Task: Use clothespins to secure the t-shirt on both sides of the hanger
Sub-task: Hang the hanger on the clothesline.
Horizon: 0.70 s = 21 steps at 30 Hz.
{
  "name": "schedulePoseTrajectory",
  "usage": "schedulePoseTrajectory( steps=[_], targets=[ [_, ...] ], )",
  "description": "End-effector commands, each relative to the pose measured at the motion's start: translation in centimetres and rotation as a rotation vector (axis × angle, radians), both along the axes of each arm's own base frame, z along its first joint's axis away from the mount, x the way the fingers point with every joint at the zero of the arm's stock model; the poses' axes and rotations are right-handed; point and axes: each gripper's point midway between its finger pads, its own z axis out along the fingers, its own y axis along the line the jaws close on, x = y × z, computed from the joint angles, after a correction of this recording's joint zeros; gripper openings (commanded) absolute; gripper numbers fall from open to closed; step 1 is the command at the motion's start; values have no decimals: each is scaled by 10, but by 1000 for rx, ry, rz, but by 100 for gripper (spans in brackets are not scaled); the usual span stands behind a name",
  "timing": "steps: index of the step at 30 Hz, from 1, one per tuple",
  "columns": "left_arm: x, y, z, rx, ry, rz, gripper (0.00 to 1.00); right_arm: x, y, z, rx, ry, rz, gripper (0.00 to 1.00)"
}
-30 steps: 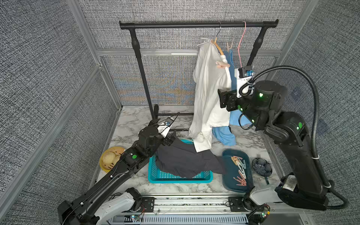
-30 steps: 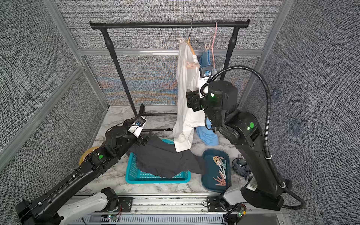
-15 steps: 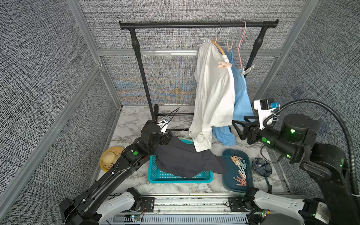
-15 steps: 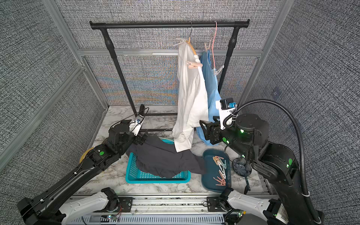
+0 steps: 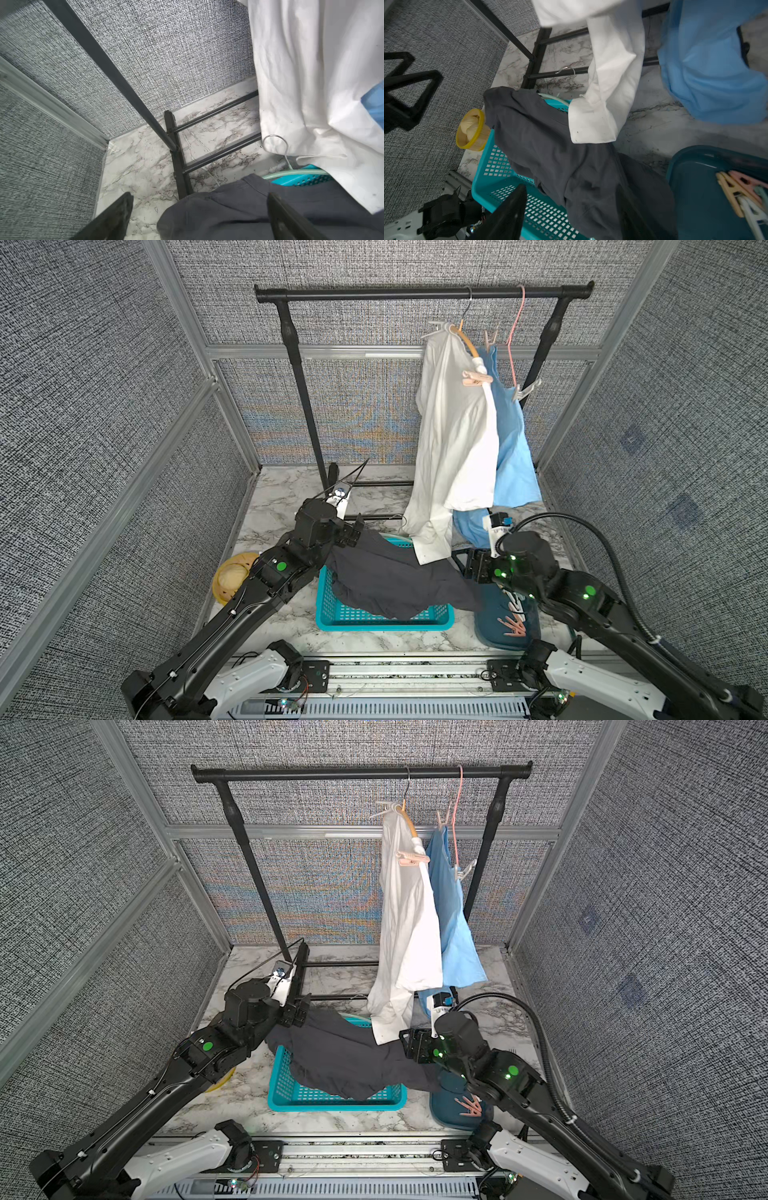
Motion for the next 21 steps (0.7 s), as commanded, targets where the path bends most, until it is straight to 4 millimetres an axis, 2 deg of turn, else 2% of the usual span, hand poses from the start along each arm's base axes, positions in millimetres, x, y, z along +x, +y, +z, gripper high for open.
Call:
schedulePoseTrajectory(
  steps=[1,4,8,11,17,19,21],
  targets=[
    [-8,-7,-9,-80,41,-28,100,23,13,-11,109,17,-95,71],
    [-13,-10,-18,-108,55,-50,98,41,5,-40,89,78,-178,71],
    [-20,-15,-29,-144,90,-82,96,65,7,-49,97,50,-200,70],
    [-22,-17,-33,-142,111,-91,93,78,8,-61,101,86,-215,65],
    [-24,-16,-36,-136,113,-99,88,108,7,-74,91,60,-266,34],
    [-24,-14,-38,-134,113,-93,87,121,1,-75,82,48,-296,20],
    [-25,-13,-38,-131,110,-88,85,136,-12,-73,65,11,-345,0]
  ],
)
